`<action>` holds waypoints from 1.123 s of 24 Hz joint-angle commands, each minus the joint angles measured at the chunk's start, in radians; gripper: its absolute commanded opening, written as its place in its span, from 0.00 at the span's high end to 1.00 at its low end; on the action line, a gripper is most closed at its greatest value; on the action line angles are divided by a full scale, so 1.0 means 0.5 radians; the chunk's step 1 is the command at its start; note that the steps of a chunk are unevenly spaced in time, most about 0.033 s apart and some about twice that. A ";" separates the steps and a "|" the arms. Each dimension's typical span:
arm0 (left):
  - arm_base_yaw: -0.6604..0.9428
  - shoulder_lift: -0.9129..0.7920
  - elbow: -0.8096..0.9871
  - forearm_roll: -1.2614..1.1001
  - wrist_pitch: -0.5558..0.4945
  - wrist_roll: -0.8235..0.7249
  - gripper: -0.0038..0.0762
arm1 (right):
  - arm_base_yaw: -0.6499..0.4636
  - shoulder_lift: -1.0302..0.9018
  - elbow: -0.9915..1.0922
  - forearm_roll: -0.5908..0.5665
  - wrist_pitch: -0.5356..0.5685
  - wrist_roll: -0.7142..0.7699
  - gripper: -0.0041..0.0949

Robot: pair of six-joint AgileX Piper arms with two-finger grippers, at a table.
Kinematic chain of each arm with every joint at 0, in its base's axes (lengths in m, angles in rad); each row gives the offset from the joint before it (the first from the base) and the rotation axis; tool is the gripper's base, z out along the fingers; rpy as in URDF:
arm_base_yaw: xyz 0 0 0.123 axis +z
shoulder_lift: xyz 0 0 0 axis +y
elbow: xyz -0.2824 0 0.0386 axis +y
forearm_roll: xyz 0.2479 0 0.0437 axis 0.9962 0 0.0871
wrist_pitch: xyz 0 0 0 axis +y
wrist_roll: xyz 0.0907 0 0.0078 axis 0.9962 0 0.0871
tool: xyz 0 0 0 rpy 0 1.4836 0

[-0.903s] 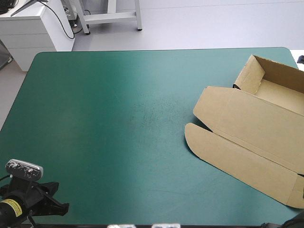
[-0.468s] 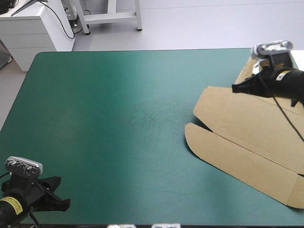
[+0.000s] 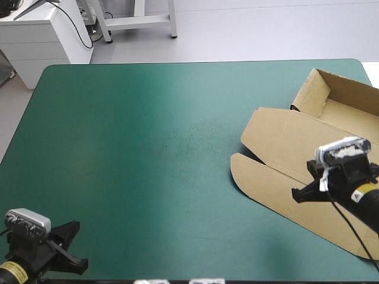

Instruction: Fold the box

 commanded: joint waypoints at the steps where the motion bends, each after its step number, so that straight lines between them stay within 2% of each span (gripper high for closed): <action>1: -0.007 -0.169 0.020 -0.083 -0.125 0.090 0.96 | 0.005 -0.240 0.169 -0.003 -0.229 -0.030 0.98; 4: -0.007 -0.306 0.080 -0.133 -0.121 0.234 0.96 | 0.005 -0.458 0.360 -0.038 -0.272 -0.030 0.98; 10: -0.007 -0.517 0.126 -0.135 -0.194 0.244 0.96 | 0.005 -0.837 0.649 -0.172 -0.354 0.031 0.98; 17: -0.007 -0.522 0.138 -0.128 -0.293 0.247 0.96 | 0.005 -1.234 0.857 -0.189 -0.329 0.154 0.98; 27: -0.007 -0.522 0.236 -0.207 -0.530 0.243 0.96 | 0.005 -1.321 0.857 -0.190 -0.326 0.181 0.98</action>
